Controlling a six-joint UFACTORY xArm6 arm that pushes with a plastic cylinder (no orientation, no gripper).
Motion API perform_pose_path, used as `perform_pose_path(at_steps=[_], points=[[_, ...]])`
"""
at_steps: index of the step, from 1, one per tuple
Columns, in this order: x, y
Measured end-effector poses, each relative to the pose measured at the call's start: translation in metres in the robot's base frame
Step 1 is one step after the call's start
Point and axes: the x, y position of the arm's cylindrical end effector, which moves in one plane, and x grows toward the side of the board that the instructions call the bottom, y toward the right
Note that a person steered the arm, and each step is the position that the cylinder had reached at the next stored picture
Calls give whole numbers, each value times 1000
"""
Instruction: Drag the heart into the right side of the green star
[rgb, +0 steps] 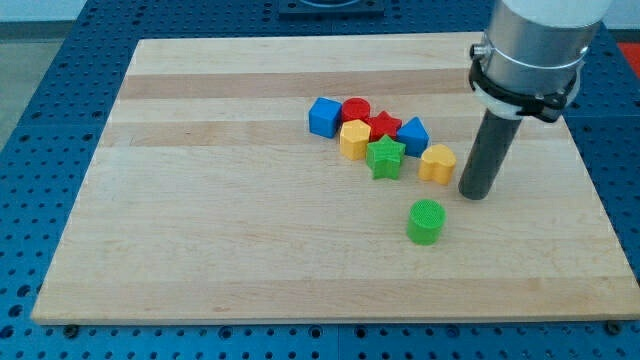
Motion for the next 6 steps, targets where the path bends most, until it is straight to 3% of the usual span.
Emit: perform_pose_path(at_steps=[6], points=[[-13,-32]])
